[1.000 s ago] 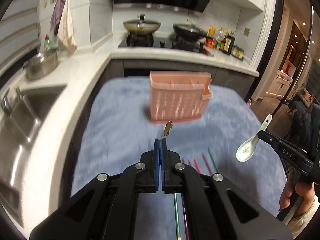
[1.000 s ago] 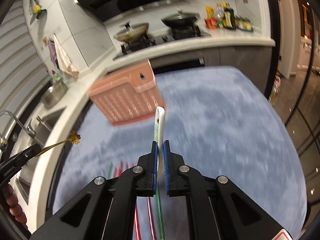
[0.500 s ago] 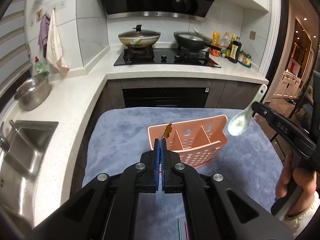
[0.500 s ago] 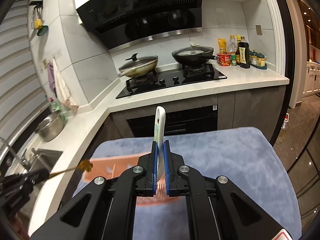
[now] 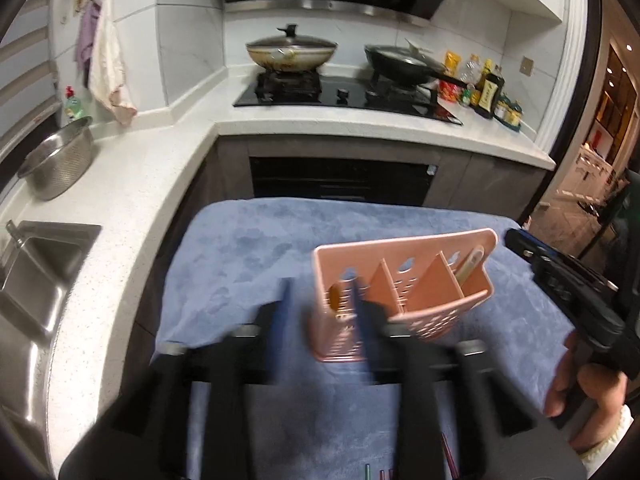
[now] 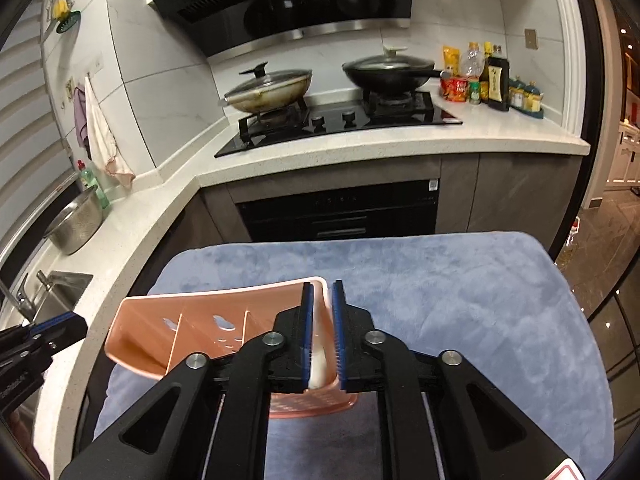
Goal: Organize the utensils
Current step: 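Put the gold spoon in the pink holder with left tool while right tool drops white spoon, then move both open tools back toward the row of chopsticks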
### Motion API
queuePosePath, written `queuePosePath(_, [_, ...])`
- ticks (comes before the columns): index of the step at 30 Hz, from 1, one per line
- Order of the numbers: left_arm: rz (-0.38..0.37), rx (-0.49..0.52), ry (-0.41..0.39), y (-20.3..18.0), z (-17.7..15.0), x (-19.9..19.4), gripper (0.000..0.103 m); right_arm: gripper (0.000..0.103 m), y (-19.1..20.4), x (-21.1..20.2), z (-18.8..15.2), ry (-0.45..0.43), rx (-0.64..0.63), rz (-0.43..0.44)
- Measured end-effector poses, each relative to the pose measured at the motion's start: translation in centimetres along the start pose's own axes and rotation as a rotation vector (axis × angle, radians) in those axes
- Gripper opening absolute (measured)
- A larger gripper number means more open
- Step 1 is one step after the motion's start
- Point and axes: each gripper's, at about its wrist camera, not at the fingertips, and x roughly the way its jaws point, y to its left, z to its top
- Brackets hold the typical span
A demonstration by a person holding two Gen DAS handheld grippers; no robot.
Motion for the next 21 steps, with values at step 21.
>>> queuePosePath(21, [0.023,-0.015,0.21,1.1,-20.1,-5.9,0.06,0.032,-2.9,-12.5,-21.3,0.286,-0.034,-0.05])
